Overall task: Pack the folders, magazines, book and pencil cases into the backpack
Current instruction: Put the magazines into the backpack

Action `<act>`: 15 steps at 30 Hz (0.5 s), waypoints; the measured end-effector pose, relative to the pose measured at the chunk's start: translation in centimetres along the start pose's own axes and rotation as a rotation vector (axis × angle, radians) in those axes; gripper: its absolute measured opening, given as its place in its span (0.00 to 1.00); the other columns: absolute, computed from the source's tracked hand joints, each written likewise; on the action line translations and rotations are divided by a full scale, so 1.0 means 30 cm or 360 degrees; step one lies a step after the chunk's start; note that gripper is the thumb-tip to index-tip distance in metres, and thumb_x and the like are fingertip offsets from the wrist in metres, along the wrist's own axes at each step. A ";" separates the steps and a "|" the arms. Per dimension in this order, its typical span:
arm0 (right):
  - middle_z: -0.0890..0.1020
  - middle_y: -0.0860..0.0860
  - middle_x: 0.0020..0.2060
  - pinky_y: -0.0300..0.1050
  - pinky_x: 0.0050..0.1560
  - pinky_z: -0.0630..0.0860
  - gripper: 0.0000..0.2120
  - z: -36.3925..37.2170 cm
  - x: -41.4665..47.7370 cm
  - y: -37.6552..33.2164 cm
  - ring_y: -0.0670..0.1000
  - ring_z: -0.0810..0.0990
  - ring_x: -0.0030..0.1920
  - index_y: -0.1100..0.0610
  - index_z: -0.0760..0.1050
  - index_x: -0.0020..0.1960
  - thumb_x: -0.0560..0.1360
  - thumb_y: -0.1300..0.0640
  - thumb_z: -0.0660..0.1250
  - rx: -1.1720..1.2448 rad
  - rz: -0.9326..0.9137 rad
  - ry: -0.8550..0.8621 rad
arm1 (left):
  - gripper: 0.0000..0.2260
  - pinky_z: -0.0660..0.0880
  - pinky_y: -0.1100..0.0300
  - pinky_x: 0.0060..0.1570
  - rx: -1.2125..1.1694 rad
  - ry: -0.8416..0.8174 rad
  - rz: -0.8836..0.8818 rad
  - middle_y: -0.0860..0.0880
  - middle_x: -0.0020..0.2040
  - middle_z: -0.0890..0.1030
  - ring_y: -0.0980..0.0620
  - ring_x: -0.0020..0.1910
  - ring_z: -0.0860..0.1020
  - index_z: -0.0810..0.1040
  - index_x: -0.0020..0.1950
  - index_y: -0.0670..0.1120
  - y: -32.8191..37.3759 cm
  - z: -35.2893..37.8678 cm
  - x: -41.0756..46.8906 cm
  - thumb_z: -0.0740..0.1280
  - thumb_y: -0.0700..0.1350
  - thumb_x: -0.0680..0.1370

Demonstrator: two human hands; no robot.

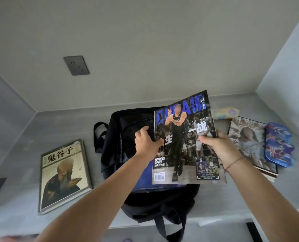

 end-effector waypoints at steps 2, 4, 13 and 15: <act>0.82 0.48 0.39 0.39 0.35 0.70 0.07 0.033 -0.005 -0.096 0.48 0.79 0.39 0.57 0.77 0.51 0.73 0.60 0.69 -0.0153 -0.0122 0.0028 | 0.22 0.76 0.61 0.50 -0.0151 -0.0171 0.0156 0.50 0.65 0.68 0.56 0.55 0.74 0.68 0.67 0.51 0.093 0.006 -0.043 0.69 0.51 0.75; 0.81 0.49 0.38 0.39 0.35 0.71 0.06 0.068 -0.012 -0.188 0.50 0.78 0.38 0.55 0.76 0.48 0.72 0.58 0.69 -0.0330 -0.0256 0.0058 | 0.20 0.74 0.61 0.51 -0.0457 -0.0468 0.0106 0.51 0.62 0.74 0.54 0.55 0.76 0.69 0.66 0.52 0.171 0.045 -0.099 0.65 0.56 0.76; 0.81 0.49 0.40 0.41 0.33 0.68 0.10 0.222 -0.036 -0.323 0.48 0.78 0.38 0.55 0.74 0.52 0.71 0.56 0.67 -0.0682 -0.0461 0.0140 | 0.34 0.71 0.51 0.62 -0.0819 -0.0685 0.0019 0.48 0.67 0.73 0.46 0.65 0.73 0.56 0.75 0.51 0.295 -0.029 -0.134 0.61 0.65 0.74; 0.80 0.50 0.39 0.40 0.31 0.67 0.09 0.235 -0.052 -0.326 0.51 0.78 0.37 0.55 0.73 0.51 0.72 0.57 0.67 -0.0715 -0.0466 0.0161 | 0.35 0.73 0.51 0.59 -0.0819 -0.0749 0.0000 0.48 0.65 0.74 0.47 0.62 0.74 0.61 0.72 0.50 0.293 -0.037 -0.130 0.62 0.67 0.72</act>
Point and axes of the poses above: each hand's wrist, its own x-axis towards the middle knuckle, its own z-axis out of the palm, y = z × x, the point moved 7 cm from there along x, towards the middle knuckle
